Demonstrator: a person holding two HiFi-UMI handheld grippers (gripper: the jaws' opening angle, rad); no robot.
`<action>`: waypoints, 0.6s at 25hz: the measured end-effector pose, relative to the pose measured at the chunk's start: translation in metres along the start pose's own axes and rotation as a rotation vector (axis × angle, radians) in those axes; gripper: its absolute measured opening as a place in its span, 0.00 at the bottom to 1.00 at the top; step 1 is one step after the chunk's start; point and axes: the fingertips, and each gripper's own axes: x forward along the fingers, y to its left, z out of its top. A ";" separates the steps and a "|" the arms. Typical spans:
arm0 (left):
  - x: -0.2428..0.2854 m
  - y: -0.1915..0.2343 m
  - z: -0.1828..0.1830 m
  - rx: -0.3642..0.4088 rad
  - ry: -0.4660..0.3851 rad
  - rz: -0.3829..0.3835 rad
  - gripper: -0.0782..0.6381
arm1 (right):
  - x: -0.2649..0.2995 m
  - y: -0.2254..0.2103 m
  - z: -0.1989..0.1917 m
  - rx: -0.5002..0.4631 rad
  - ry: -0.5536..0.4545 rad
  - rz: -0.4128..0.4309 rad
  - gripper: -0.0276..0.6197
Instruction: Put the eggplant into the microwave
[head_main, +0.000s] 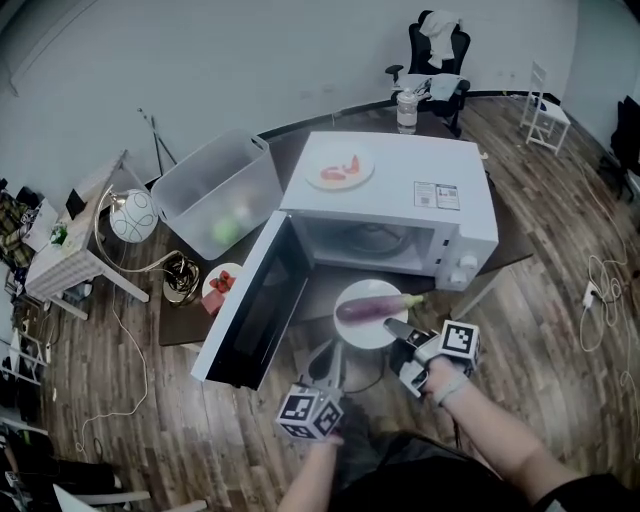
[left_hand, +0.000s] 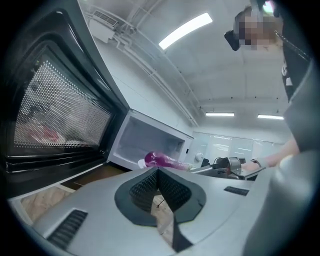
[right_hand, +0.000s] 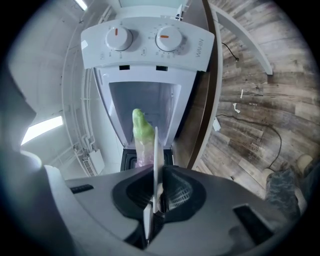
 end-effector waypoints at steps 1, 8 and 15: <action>0.003 0.002 0.000 0.000 0.005 -0.004 0.10 | 0.002 0.000 0.002 -0.001 -0.006 -0.002 0.08; 0.029 0.014 0.005 0.016 0.026 -0.072 0.10 | 0.019 0.003 0.019 0.013 -0.065 0.017 0.08; 0.058 0.027 0.011 0.034 0.044 -0.125 0.10 | 0.041 0.005 0.038 0.005 -0.124 0.040 0.08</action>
